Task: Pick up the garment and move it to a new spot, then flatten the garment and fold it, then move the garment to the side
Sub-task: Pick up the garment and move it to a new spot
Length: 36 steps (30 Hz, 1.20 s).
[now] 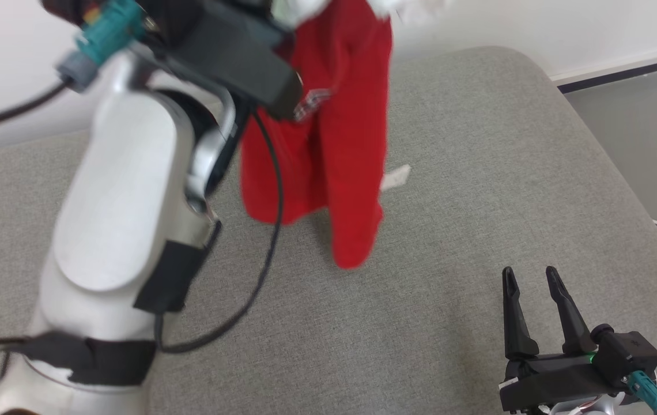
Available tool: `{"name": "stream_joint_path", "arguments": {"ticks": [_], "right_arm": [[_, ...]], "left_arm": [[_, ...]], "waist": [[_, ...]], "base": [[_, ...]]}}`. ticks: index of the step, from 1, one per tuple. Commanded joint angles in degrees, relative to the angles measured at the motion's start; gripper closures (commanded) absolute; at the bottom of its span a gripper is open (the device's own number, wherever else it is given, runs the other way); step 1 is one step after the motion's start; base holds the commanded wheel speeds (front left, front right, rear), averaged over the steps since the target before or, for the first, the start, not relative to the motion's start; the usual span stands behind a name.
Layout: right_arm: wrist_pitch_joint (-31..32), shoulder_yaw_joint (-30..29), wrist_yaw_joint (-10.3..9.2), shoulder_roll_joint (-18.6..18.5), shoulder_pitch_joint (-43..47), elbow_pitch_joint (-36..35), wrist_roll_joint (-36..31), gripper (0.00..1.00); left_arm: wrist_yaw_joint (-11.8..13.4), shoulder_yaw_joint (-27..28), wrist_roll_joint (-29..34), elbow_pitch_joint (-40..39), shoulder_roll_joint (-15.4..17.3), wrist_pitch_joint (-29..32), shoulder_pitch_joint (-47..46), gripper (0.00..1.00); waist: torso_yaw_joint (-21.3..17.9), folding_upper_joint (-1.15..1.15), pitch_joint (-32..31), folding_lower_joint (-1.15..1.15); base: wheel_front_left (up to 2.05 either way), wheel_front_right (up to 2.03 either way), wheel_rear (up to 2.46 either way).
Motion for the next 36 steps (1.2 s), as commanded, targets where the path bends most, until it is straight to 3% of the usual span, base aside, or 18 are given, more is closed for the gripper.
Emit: {"name": "stream_joint_path", "arguments": {"ticks": [1,17,26,27,28,30,36], "right_arm": [[-0.02,-0.17,0.17,0.04,0.48,-0.04,0.09,0.0],[-0.02,0.4,0.17,0.03,-0.14,0.88,-1.21,0.0],[-0.02,1.29,0.17,0.03,0.11,1.24,-2.07,0.0],[-0.02,1.23,0.17,0.02,0.28,1.23,-2.09,0.0],[-0.02,1.23,0.17,0.02,0.28,1.23,-2.09,0.0],[-0.02,1.33,0.17,0.03,0.63,1.14,-2.13,0.0],[-0.02,1.32,0.17,0.01,1.42,0.27,-2.38,0.0]], "left_arm": [[0.43,-0.38,-0.76,0.45,-0.3,-0.58,2.14,1.0],[2.07,-1.28,-4.81,13.78,2.11,-7.11,28.3,1.0],[1.46,-1.88,-6.62,23.78,1.38,-11.9,33.07,1.0],[1.36,-1.81,-6.68,24.36,1.27,-12.44,32.96,0.74],[1.36,-1.81,-6.68,24.36,1.27,-12.44,32.96,0.74],[1.23,-1.59,-7.04,25.02,1.0,-13.41,32.85,0.0],[1.34,0.28,-7.13,22.29,0.65,-14.96,33.5,0.0]], "waist": [[-0.03,0.0,0.15,0.0],[1.82,0.0,0.67,0.0],[2.75,0.0,-0.24,0.0],[2.93,0.0,-0.47,0.0],[2.93,0.0,-0.47,0.0],[3.28,0.0,-0.93,0.0],[5.08,0.0,-2.28,0.0]], "base": [[0.0,0.0,0.0],[0.0,0.0,0.0],[0.0,0.0,0.0],[0.0,0.0,0.0],[0.0,0.0,0.0],[0.0,0.0,0.0],[0.0,0.0,0.0]]}}
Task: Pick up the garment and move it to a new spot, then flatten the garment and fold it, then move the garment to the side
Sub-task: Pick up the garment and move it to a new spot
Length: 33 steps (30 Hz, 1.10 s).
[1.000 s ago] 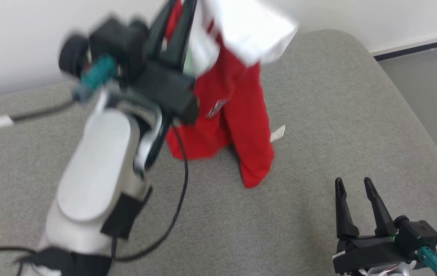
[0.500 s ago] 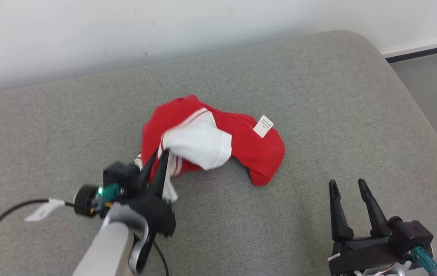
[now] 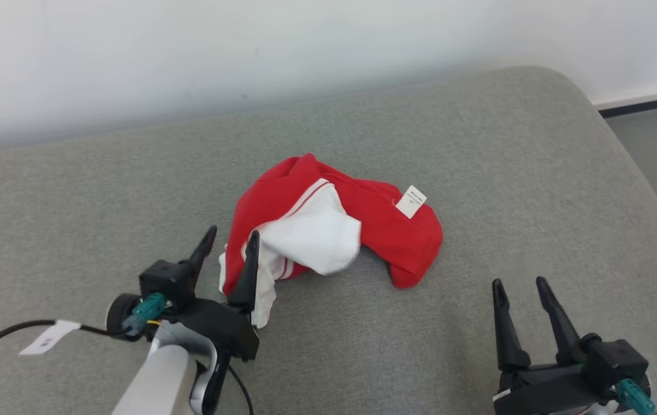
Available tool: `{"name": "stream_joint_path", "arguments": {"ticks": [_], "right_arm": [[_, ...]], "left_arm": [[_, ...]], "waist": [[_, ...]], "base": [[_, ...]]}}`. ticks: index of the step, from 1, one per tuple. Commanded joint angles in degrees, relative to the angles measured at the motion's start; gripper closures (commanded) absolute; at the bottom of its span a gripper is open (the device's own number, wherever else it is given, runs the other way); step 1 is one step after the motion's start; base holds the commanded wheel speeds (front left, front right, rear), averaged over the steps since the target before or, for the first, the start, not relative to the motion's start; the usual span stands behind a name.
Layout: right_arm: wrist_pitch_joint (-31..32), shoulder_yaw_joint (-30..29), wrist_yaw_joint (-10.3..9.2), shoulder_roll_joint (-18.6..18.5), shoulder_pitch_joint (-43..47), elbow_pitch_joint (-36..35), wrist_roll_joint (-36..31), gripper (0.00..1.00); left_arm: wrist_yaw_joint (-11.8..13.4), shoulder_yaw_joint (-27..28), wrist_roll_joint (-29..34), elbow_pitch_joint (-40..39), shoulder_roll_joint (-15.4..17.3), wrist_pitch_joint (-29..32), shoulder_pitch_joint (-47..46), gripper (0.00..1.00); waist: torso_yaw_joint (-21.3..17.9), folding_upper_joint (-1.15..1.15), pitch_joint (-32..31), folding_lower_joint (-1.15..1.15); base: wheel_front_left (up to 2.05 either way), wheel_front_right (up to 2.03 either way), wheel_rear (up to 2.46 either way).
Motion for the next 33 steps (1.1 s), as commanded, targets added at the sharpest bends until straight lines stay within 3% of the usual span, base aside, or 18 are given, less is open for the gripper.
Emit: {"name": "stream_joint_path", "arguments": {"ticks": [1,15,33], "right_arm": [[-0.04,-0.23,0.17,-0.05,0.19,-0.55,-0.04,0.0],[-0.03,-1.6,0.17,0.0,1.33,-3.03,-1.38,0.0],[-0.02,-2.31,0.17,-0.04,3.27,-3.88,-1.54,0.0]], "left_arm": [[0.11,0.42,0.5,-0.97,-0.02,-0.31,0.94,0.0],[2.44,10.8,7.07,-20.58,1.6,-0.34,12.73,0.0],[0.84,18.67,14.78,-32.03,-1.25,-0.35,26.64,0.0]], "waist": [[0.9,0.0,-0.66,0.0],[4.96,0.0,-3.06,0.0],[7.66,0.0,-4.41,0.0]], "base": [[0.0,0.0,0.0],[0.0,0.0,0.0],[0.0,0.0,0.0]]}}
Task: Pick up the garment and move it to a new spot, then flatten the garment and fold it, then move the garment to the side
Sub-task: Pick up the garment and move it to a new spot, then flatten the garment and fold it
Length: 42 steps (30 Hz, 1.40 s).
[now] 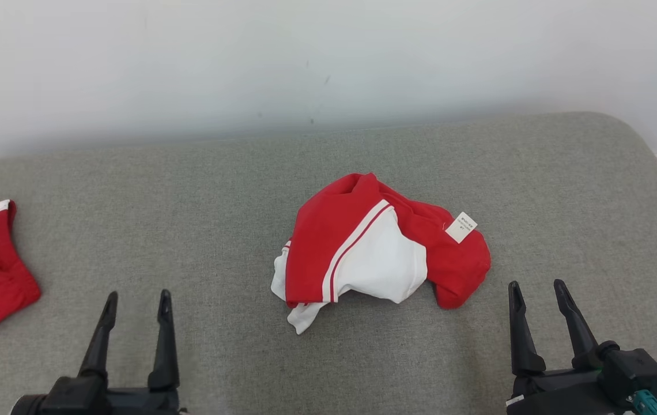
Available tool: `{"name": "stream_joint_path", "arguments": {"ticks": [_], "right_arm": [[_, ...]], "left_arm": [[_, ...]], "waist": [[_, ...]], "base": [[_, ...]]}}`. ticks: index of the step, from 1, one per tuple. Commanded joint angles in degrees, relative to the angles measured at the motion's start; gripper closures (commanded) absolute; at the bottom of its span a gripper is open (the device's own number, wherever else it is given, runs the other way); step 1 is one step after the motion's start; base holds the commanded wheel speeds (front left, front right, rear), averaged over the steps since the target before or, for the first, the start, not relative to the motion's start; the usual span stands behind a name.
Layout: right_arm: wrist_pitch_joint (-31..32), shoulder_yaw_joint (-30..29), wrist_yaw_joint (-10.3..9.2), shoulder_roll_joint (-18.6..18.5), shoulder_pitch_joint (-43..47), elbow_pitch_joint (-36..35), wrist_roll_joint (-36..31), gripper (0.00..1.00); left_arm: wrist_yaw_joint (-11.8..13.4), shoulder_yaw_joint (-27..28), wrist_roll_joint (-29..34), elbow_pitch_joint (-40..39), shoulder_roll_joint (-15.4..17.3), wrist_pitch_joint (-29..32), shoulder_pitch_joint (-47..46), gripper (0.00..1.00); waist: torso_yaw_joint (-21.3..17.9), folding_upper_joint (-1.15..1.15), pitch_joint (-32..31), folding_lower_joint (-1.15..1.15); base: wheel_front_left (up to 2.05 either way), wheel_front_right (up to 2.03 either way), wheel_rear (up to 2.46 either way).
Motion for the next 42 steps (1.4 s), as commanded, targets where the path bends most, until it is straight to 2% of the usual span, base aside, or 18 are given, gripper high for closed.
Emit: {"name": "stream_joint_path", "arguments": {"ticks": [1,9,18,29,42], "right_arm": [[0.0,-0.17,0.17,-0.02,1.06,-0.09,-0.31,0.0],[-0.01,-0.56,0.17,0.0,1.3,0.13,-0.49,0.0],[0.0,-1.12,0.17,-0.01,2.35,0.5,-0.82,0.0],[-0.01,-1.05,0.17,-0.02,2.87,0.97,-1.29,0.0],[-0.01,-0.95,0.17,-0.01,3.15,1.2,-1.34,0.0]], "left_arm": [[-0.3,1.09,1.08,-0.62,-0.23,-0.2,1.98,0.0],[-0.82,4.19,1.71,-3.17,-0.9,-0.2,5.11,0.0],[-1.31,4.76,0.55,-3.58,-1.16,-0.2,7.36,0.0],[0.95,3.57,-1.07,-3.51,-1.16,-0.2,8.93,0.0],[1.76,2.95,-0.68,-3.85,-1.17,-0.2,9.52,0.0]], "waist": [[0.04,0.0,-0.28,0.0],[0.51,0.0,-0.93,0.0],[1.44,0.0,-1.48,0.0],[1.53,0.0,-1.9,0.0],[1.44,0.0,-2.27,0.0]], "base": [[0.0,0.0,0.0],[0.0,0.0,0.0],[0.0,0.0,0.0],[0.0,0.0,0.0],[0.0,0.0,0.0]]}}
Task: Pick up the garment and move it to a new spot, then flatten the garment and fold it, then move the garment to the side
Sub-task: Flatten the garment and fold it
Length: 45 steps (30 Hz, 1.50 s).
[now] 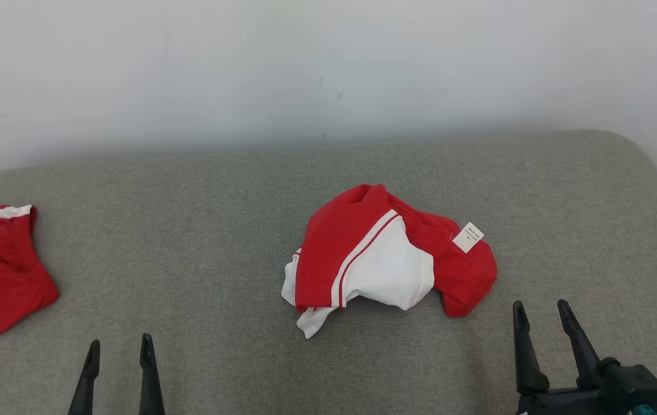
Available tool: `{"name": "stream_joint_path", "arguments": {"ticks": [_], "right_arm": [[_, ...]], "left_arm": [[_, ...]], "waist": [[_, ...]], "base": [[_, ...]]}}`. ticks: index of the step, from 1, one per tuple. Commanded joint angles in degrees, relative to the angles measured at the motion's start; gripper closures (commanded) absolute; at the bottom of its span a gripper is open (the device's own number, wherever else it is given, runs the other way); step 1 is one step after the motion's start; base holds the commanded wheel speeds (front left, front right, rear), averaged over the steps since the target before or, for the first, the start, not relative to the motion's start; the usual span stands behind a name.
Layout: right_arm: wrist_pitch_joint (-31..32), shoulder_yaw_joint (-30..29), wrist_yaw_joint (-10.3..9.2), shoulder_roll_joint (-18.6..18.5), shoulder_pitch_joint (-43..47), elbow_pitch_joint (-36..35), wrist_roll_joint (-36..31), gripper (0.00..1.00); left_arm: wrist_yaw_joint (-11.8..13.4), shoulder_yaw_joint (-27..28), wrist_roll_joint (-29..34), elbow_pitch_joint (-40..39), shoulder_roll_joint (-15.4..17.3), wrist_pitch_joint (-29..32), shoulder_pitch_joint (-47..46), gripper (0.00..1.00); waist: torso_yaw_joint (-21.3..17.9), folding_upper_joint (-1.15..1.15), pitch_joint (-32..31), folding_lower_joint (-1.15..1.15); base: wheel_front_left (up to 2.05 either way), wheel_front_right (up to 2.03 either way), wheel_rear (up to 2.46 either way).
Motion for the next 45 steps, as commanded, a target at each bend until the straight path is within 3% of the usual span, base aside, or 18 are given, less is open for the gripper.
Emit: {"name": "stream_joint_path", "arguments": {"ticks": [1,28,40,45], "right_arm": [[-0.01,0.0,0.17,0.01,0.84,-0.02,-0.51,0.0],[-0.02,0.01,0.17,0.01,0.57,0.37,-0.43,0.0],[-0.02,1.08,0.17,0.01,-0.54,0.65,-0.13,0.0],[-0.02,1.36,0.17,0.01,-1.61,0.89,0.43,0.0]], "left_arm": [[0.22,-0.09,0.24,-0.08,-0.07,-0.2,0.88,0.0],[1.33,-1.13,0.3,-0.5,-0.07,-0.2,1.2,0.0],[-2.26,-8.7,-0.09,4.75,-0.03,-0.2,-6.46,0.0],[-3.65,-12.35,-1.15,12.67,-0.02,-0.18,-12.65,0.0]], "waist": [[0.04,0.0,0.05,0.0],[0.4,0.0,0.18,0.0],[-0.97,0.0,1.22,0.0],[-3.52,0.0,2.78,0.0]], "base": [[0.0,0.0,0.0],[0.0,0.0,0.0],[0.0,0.0,0.0],[0.0,0.0,0.0]]}}
